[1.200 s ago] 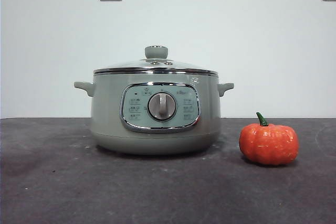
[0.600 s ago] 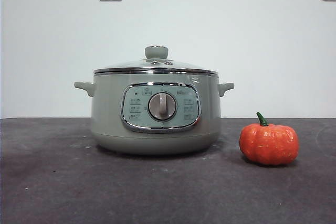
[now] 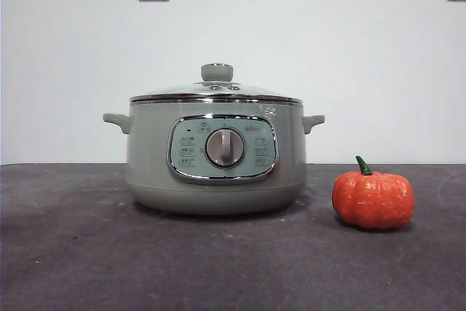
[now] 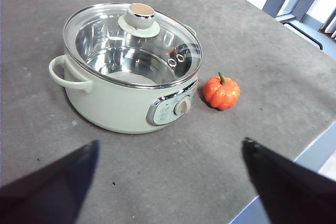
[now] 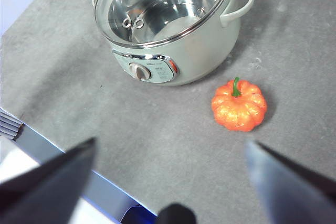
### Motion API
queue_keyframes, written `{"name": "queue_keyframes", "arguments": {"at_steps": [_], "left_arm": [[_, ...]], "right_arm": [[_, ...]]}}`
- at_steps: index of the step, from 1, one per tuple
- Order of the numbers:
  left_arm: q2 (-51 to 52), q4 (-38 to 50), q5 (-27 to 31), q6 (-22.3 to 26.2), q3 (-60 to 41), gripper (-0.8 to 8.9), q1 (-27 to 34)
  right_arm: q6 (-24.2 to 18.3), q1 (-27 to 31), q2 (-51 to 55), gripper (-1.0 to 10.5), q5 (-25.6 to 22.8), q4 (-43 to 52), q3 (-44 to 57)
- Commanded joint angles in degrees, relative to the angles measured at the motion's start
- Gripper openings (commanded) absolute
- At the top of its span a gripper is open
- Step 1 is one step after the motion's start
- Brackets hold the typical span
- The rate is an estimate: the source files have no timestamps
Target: Pick up the pumpkin,open the lid,put the pumpkin in the pot,close the lid
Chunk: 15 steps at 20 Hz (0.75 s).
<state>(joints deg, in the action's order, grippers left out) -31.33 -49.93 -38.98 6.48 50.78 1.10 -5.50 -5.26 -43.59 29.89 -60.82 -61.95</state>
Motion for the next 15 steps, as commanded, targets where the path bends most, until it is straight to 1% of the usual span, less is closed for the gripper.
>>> {"name": "queue_keyframes", "arguments": {"at_steps": [1,4,7,10,15], "left_arm": [[0.1,0.1,0.0,0.6,0.3,7.54,0.0],[0.1,0.1,-0.1,0.6,0.3,7.54,0.0],[0.1,0.1,-0.1,0.6,0.3,7.54,0.0],[0.1,0.2,-0.1,0.6,0.3,7.54,0.0],[0.1,0.1,-0.1,0.6,0.3,7.54,0.0]], "right_arm": [[0.5,-0.2,-0.8,7.5,-0.3,0.5,-0.2],[0.5,-1.3,-4.3,7.5,-0.9,2.3,-0.2],[-0.8,-4.6,-10.8,7.5,-6.4,3.7,-0.2],[-2.1,-8.8,-19.6,7.5,-11.2,5.2,-0.2],[-2.1,-13.8,-32.8,7.6,-18.9,12.8,-0.2]]}}
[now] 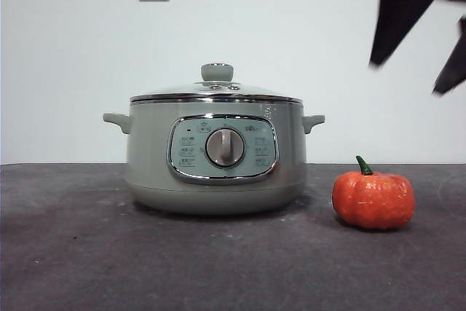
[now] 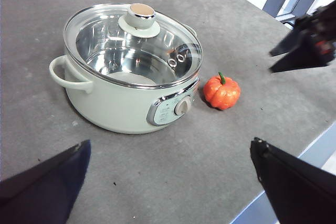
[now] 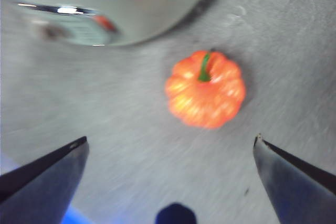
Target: Pick up the pumpkin,open the lid,put the pumpkin in the pot,close the lid
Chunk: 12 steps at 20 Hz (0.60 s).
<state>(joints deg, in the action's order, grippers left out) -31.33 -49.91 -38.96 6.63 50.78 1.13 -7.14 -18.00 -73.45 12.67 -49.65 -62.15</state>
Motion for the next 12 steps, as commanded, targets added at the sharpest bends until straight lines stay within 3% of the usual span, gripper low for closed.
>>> {"name": "queue_keyframes", "arguments": {"at_steps": [1,5,12], "left_arm": [[0.1,0.1,-0.1,0.5,0.3,7.54,-0.1],[0.1,0.1,-0.1,0.5,0.3,7.54,-0.1],[0.1,0.1,-0.1,0.5,0.3,7.54,0.0]], "right_arm": [[-0.5,-1.6,-5.1,7.6,-2.8,3.0,0.0],[-0.9,-3.2,-12.5,7.6,-7.3,8.3,0.0],[-1.4,-3.2,-22.0,7.6,-8.5,12.2,0.0]]}}
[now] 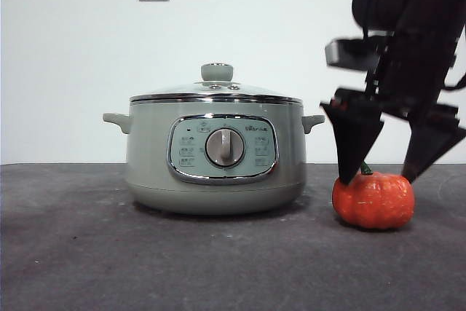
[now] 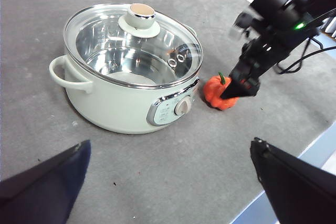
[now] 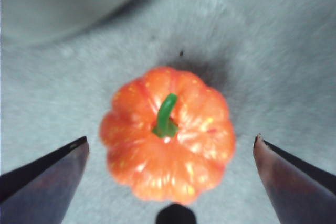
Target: Pick up the pumpkin,open the lid,put the pumpkin in the pot,close the lid
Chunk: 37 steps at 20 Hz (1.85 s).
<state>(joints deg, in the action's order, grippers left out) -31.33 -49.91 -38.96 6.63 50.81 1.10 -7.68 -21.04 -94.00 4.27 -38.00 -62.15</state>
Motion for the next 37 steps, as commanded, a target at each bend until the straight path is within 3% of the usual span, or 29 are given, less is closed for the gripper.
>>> {"name": "queue_keyframes", "arguments": {"at_steps": [1,3,4,8,13,21,27,33,37], "left_arm": [[0.1,0.1,-0.1,0.5,0.2,7.54,0.0],[0.1,0.1,-0.1,0.5,0.2,7.54,0.0],[0.1,0.1,-0.1,0.5,0.2,7.54,0.0],[-0.1,0.2,-0.1,0.5,0.2,7.54,0.0],[-1.2,1.4,-0.1,0.3,0.2,7.54,0.0],[-11.0,14.3,0.1,-4.1,0.7,7.53,-4.9],[-30.4,23.5,7.7,-3.7,11.6,7.53,-14.6],[-52.4,26.0,15.0,-1.3,27.3,7.53,-21.0],[-62.1,29.9,17.6,-0.5,32.5,7.53,-23.4]], "right_arm": [[-0.8,-0.2,-2.3,7.5,-0.1,1.0,0.0],[-0.7,-0.2,-3.6,7.5,-0.2,1.9,0.0],[-0.4,-0.2,-3.9,6.6,-0.2,2.0,0.0],[0.3,-0.1,-3.9,-0.3,0.5,1.6,0.0],[2.3,-0.1,0.0,-0.1,0.2,0.2,0.0],[4.4,-0.2,22.6,-0.1,0.3,-5.4,0.0],[5.5,-0.3,36.4,-0.1,1.8,-9.9,0.0],[7.3,-1.2,43.2,-0.1,3.3,-12.3,0.0],[7.8,-1.3,45.0,-0.1,3.3,-12.4,0.0]]}}
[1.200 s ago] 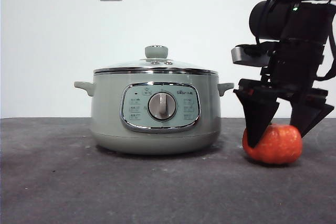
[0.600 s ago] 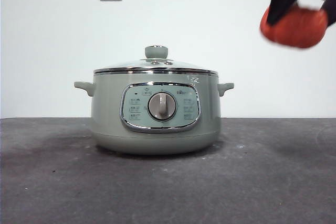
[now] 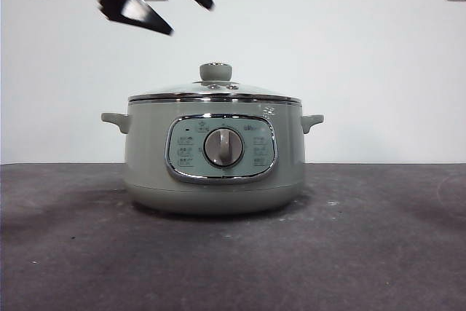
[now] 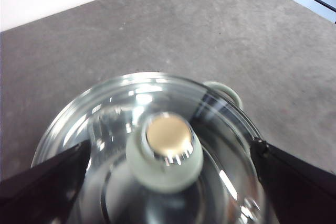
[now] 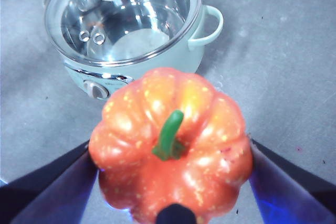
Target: Pick up the pumpkin,open the lid,put the pumpkin in the pot,close the lid
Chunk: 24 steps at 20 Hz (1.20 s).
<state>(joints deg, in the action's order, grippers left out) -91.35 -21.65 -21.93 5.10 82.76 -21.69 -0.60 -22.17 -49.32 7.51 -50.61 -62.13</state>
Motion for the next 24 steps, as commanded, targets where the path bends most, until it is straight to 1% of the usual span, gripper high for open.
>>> {"name": "queue_keyframes", "arguments": {"at_steps": [1,6,8,12,13,15,16,18,21,22,23,24], "left_arm": [[-3.4,3.2,1.6,1.1,0.7,7.53,-1.2],[-8.8,7.8,4.0,1.2,0.7,7.53,-3.2],[-10.1,8.3,4.4,1.7,0.7,7.53,-3.8],[-10.8,8.5,7.5,3.0,0.7,7.47,-4.7],[-10.8,8.6,8.4,3.2,0.7,6.96,-5.0],[-10.8,7.7,8.4,3.2,0.7,4.75,-5.0],[-10.8,7.2,8.4,3.2,0.7,4.16,-5.0],[-10.8,6.8,8.4,3.2,0.7,3.62,-5.0],[-10.8,6.6,8.3,3.2,0.7,1.64,-5.0],[-10.8,6.5,8.1,3.2,0.7,1.15,-5.0],[-10.8,6.4,8.1,3.2,0.7,0.88,-5.0],[-10.8,6.3,8.1,3.2,0.7,0.86,-5.0]], "right_arm": [[0.8,-0.2,0.5,-0.1,0.1,0.2,0.0],[1.2,-0.2,0.6,-0.1,0.1,0.0,0.0],[1.1,-0.2,0.6,-0.1,0.1,0.0,0.0],[1.1,-0.2,0.6,-0.1,0.0,0.0,0.0],[1.1,-0.2,0.6,-0.1,0.0,0.0,0.0],[1.1,-0.2,0.6,-0.1,0.0,0.0,0.0],[1.1,-0.2,0.6,-0.1,0.0,0.0,0.0],[1.1,-0.2,0.6,-0.1,0.0,0.0,0.0],[0.9,-0.2,0.6,-0.1,0.0,0.0,0.0],[0.9,-0.2,0.6,-0.1,0.0,0.0,0.0],[0.9,-0.2,0.6,-0.1,0.0,0.0,0.0],[0.9,-0.2,0.6,-0.1,0.0,0.0,0.0]]}}
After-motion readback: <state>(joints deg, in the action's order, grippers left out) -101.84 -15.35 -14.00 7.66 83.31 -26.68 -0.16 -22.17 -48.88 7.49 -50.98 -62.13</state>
